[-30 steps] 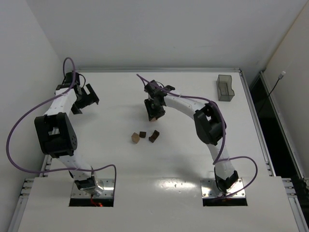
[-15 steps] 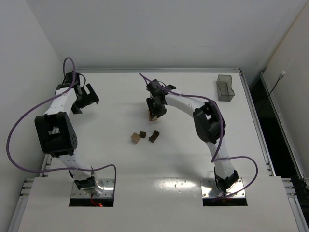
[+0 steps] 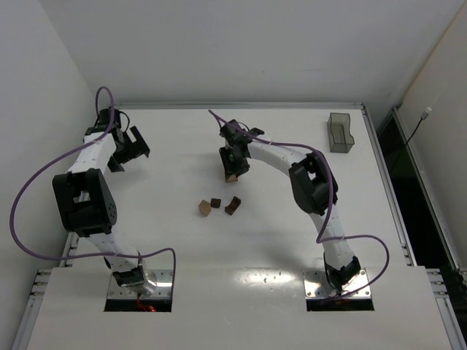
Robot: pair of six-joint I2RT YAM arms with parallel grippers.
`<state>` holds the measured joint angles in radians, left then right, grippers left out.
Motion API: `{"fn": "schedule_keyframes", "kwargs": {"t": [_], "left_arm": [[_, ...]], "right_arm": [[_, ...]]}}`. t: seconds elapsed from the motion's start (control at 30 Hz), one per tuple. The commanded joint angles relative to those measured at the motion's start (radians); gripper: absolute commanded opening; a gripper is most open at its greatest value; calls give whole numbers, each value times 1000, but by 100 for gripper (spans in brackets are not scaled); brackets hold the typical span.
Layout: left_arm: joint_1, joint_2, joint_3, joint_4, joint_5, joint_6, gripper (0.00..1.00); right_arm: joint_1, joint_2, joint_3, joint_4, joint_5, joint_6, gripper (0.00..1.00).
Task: Build the wood block tower
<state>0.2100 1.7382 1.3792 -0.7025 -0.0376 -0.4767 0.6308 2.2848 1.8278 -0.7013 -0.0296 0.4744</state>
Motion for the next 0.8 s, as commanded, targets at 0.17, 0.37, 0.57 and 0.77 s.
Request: {"fn": "schedule_keyframes", "kwargs": {"t": [0.17, 0.37, 0.57, 0.77], "left_arm": [[2, 7, 26, 8, 13, -10, 100], [2, 17, 26, 8, 13, 0, 100], [2, 17, 26, 8, 22, 9, 100], [-35, -80, -41, 17, 59, 99, 100]], "right_arm": [[-3, 12, 50, 25, 28, -10, 5], [-3, 12, 59, 25, 28, -10, 40], [-3, -53, 5, 25, 17, -48, 77], [6, -264, -108, 43, -12, -223, 79]]}}
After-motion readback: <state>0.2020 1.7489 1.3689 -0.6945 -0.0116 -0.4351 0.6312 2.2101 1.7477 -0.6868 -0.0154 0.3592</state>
